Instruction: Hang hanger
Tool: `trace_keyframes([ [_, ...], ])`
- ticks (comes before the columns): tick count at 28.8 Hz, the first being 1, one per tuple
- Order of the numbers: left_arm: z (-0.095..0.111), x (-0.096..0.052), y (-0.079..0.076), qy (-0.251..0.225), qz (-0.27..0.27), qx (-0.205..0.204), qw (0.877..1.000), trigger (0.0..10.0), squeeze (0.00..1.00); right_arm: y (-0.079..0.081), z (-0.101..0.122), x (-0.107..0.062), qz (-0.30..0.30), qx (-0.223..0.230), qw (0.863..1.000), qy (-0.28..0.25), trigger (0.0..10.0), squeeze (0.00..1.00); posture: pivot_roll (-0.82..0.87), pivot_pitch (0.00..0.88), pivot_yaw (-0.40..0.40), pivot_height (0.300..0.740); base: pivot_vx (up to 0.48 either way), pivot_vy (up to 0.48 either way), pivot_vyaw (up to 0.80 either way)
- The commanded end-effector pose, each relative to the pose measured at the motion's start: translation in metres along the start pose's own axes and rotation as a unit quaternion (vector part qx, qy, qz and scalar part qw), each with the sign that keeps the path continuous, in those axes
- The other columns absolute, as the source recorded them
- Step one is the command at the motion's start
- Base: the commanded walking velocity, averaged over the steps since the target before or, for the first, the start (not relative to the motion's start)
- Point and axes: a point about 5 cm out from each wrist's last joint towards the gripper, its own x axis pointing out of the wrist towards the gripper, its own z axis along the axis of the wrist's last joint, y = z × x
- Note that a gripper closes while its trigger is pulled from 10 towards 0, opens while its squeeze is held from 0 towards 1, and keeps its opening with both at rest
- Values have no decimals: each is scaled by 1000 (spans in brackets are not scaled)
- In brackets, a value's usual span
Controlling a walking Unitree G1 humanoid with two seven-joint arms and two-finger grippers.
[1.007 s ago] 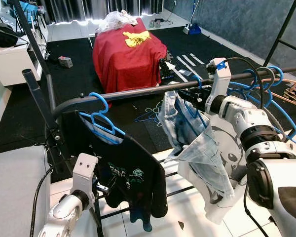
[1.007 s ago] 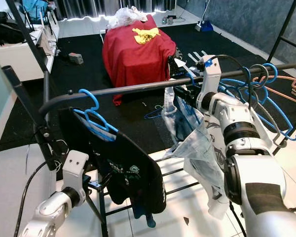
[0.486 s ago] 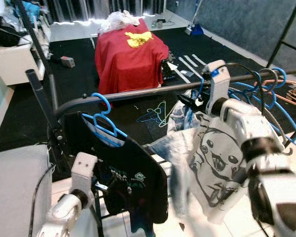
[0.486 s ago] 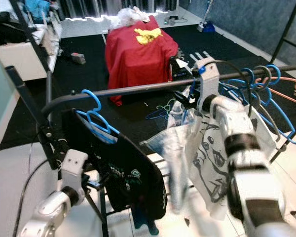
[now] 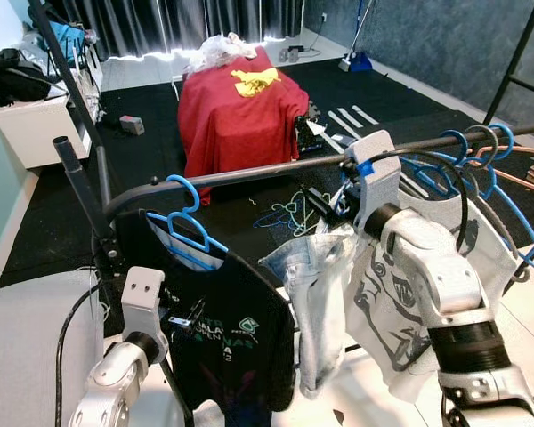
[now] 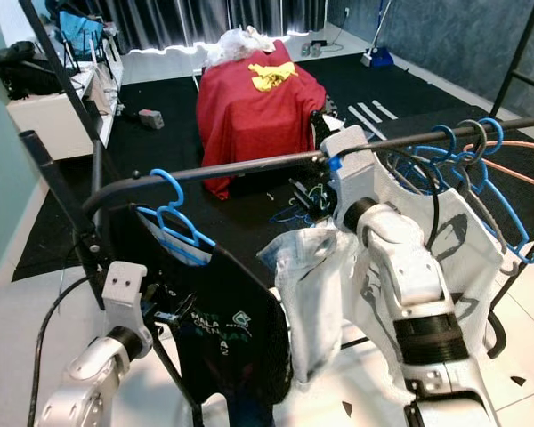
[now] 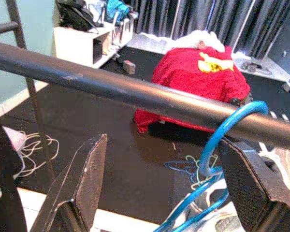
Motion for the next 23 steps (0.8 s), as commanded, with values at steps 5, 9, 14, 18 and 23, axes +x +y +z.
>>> trace_keyframes([
  [5, -4, -1, -1, -10, 23, -34, 999, 10000, 0, 33, -18, -11, 3, 22, 1000, -22, 10000, 0, 21, 0, -1, 740, 0, 0, 0],
  [9, -4, -1, -4, -15, 23, -38, 999, 10000, 0, 36, -29, -16, -26, 41, 999, -8, 10000, 0, 19, 0, 0, 740, 0, 0, 0],
  [14, -4, 0, -7, -16, 16, -37, 999, 10000, 0, 31, -33, -20, -60, 50, 997, 5, 10000, 0, 18, 0, 2, 740, 0, 0, 0],
  [18, -3, 1, -8, -18, 14, -37, 999, 10000, 0, 28, -34, -22, -76, 53, 996, 3, 10000, 0, 14, 0, 6, 740, 0, 0, 0],
  [23, 4, 5, -5, -40, 28, -52, 997, 10000, 0, 40, -15, -24, -50, 60, 993, -90, 10000, 0, 6, 0, -1, 740, 0, 0, 0],
])
